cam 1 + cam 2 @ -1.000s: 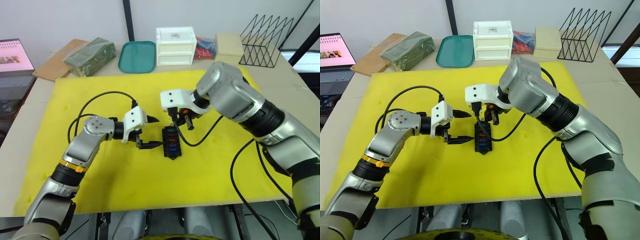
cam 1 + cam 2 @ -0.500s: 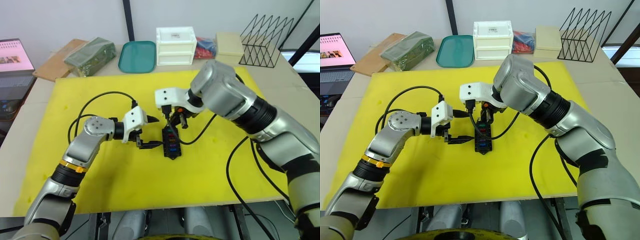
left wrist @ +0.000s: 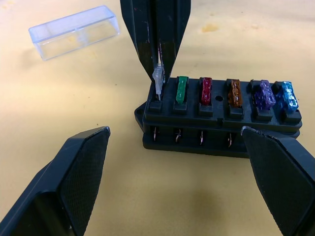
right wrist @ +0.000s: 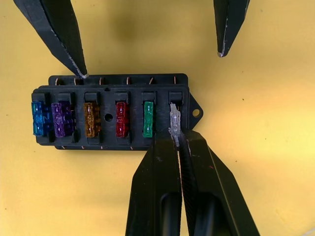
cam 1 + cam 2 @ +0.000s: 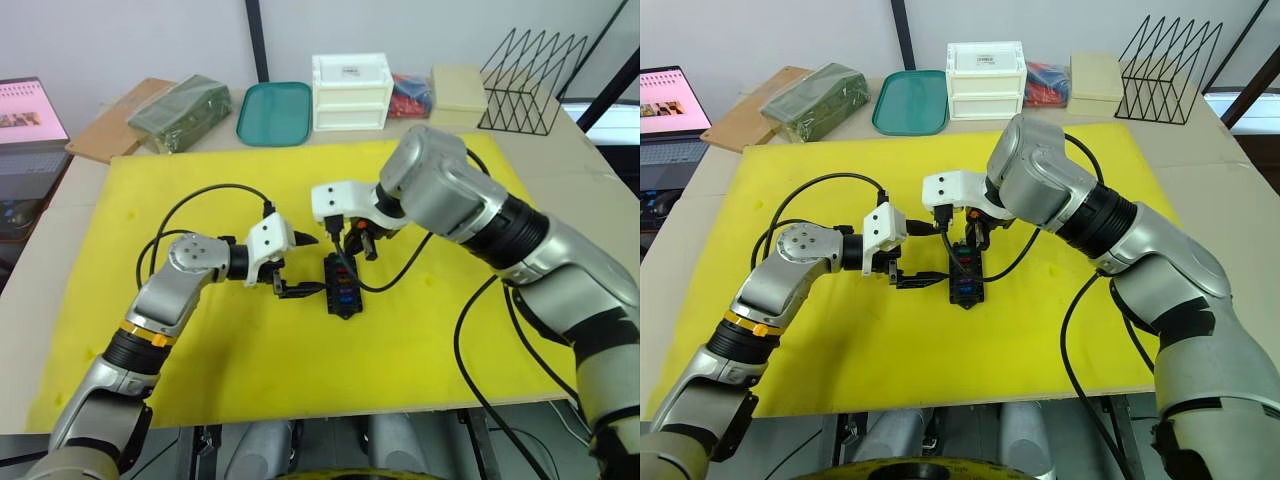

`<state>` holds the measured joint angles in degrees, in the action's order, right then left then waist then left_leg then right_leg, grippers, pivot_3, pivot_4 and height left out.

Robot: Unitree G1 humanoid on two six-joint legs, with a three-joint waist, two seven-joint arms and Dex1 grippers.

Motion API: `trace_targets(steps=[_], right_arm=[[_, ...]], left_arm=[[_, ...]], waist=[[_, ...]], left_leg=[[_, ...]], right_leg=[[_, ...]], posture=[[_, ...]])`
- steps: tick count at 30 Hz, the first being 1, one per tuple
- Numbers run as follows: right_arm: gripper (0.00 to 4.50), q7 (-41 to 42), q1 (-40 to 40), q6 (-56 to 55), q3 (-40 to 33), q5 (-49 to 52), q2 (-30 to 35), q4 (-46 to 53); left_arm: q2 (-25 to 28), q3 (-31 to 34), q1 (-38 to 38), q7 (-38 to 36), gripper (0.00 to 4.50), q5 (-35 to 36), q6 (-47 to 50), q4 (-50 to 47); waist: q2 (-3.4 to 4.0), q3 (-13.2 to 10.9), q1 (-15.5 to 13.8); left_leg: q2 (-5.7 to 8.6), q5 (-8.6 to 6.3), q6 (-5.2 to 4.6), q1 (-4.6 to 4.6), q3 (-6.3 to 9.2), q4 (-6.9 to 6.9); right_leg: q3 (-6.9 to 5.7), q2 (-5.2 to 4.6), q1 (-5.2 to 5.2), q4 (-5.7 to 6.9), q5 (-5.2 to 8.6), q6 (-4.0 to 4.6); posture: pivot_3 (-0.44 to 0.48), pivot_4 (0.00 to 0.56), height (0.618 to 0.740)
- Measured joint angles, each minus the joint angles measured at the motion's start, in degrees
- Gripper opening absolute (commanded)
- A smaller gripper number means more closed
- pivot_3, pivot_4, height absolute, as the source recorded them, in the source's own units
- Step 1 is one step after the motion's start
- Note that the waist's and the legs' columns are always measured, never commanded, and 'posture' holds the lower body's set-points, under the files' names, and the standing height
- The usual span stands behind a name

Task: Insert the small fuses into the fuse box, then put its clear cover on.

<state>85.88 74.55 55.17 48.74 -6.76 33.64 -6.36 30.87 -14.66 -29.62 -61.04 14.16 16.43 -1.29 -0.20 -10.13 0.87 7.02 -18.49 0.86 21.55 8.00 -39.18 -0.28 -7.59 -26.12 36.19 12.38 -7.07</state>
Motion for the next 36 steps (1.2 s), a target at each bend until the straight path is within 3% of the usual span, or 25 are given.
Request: trace_targets(steps=[36], right_arm=[[0.07, 1.22, 0.56, -1.42, 0.27, -2.10, -0.98, -1.66]], left_arm=[[-0.11, 0.00, 0.96, 0.93, 4.50, -0.62, 0.00, -1.13]], waist=[[0.00, 0.00, 0.03]], left_leg=[[0.00, 0.00, 0.00, 0.01, -0.01, 0.00]], right_leg=[[0.00, 0.00, -0.03, 0.02, 0.00, 0.00]], posture=[[0.000, 0.150, 0.740]])
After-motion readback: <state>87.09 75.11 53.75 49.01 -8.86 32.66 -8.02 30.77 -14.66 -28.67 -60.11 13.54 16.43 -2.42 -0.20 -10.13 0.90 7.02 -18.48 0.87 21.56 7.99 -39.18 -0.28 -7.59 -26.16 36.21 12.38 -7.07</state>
